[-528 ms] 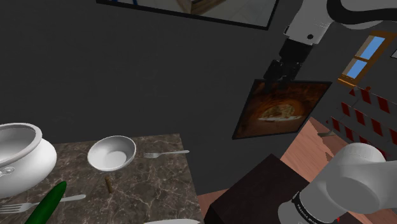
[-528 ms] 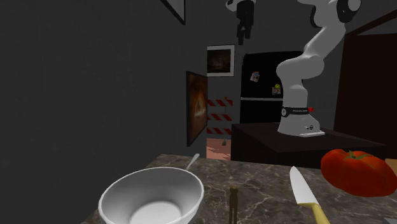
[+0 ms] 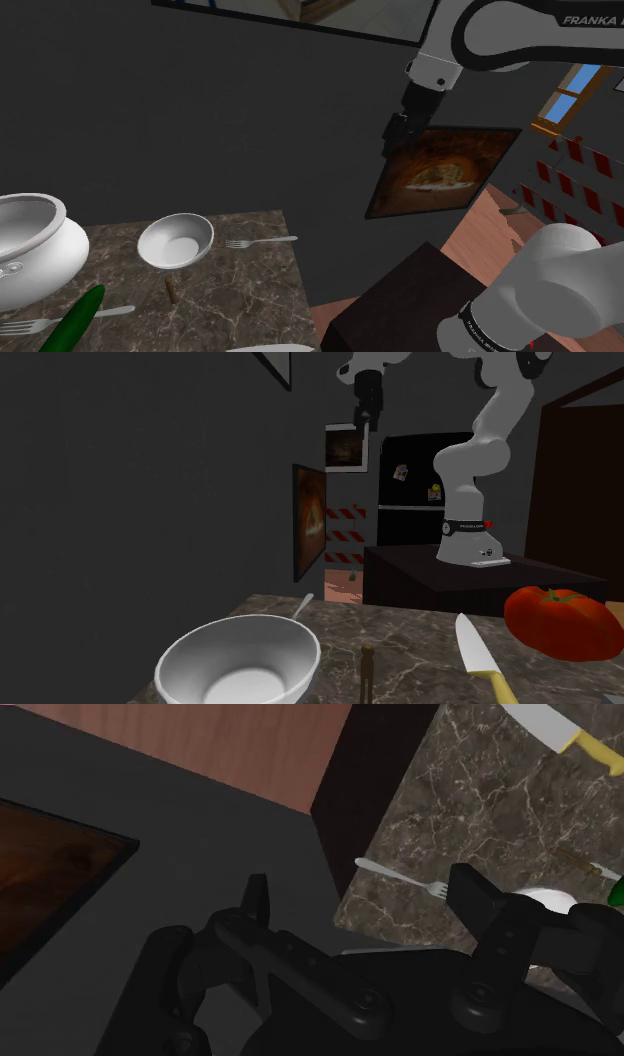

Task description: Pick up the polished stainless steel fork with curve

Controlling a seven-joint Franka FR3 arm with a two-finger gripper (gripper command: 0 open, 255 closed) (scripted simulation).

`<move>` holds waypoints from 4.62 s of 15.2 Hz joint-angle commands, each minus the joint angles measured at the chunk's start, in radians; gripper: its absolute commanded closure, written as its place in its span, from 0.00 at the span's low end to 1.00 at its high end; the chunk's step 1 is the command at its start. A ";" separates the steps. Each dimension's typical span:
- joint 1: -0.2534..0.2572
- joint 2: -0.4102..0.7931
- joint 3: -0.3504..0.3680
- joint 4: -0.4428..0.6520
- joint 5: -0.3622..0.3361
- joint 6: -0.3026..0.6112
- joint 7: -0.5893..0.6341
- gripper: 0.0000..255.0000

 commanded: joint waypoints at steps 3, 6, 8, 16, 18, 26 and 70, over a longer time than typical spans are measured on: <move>0.033 0.107 0.010 -0.028 0.006 0.139 -0.062 0.00; 0.055 0.205 0.015 -0.023 0.008 0.231 -0.111 0.00; 0.069 0.272 0.020 -0.014 0.009 0.289 -0.143 0.00; 0.118 0.556 0.049 0.071 0.008 0.489 -0.262 0.00; 0.129 0.629 0.058 0.103 0.004 0.530 -0.288 0.00; 0.171 0.916 0.097 0.266 -0.037 0.654 -0.373 0.00; 0.260 1.293 0.136 0.605 -0.139 0.688 -0.473 1.00</move>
